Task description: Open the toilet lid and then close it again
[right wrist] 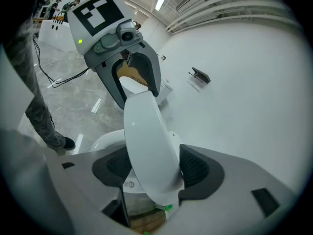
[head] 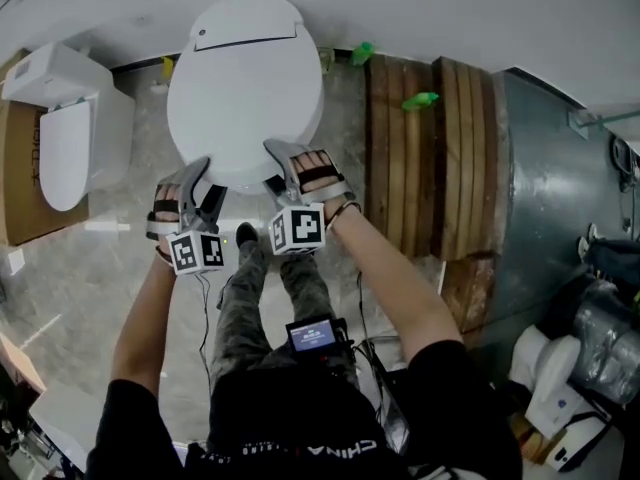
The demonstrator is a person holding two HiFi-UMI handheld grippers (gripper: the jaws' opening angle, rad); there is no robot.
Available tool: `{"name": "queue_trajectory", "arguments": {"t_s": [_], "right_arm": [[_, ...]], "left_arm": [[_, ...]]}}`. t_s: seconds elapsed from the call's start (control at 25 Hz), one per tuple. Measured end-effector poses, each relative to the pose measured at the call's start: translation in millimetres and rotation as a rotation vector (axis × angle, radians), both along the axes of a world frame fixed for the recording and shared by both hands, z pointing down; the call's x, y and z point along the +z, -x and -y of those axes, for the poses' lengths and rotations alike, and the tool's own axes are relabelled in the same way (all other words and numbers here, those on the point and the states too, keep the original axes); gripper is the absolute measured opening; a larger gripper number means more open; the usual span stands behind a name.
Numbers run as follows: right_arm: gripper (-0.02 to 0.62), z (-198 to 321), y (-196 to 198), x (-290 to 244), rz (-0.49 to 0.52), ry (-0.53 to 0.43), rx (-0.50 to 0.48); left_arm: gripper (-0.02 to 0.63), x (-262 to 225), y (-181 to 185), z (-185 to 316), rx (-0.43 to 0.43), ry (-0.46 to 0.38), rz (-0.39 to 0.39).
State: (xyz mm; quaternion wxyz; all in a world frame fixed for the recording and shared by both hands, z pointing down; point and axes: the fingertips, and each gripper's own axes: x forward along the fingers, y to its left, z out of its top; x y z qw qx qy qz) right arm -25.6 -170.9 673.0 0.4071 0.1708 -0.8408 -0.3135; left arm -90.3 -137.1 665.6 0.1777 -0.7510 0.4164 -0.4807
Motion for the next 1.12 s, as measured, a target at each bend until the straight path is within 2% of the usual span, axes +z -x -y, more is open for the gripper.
{"name": "queue_trajectory", "arguments": {"t_s": [0.16,0.64,0.8,1.12], "right_arm": [[0.282,-21,-7,34,-0.006,-0.01,-0.031],[0.305,-62,-15,146,-0.039,-0.051,-0.069],[0.319,-68,-16,189,-0.051,-0.072,-0.082],[0.324,-66,-22,259,-0.037,-0.184,-0.086]], "left_arm": [[0.254,36,-7,-19,-0.007,0.008,0.037],[0.278,147,-16,-59,0.035,-0.019,-0.022],[0.281,190,-17,-66,0.048,-0.038,-0.008],[0.287,262,-23,-63,0.058,-0.091,0.033]]}}
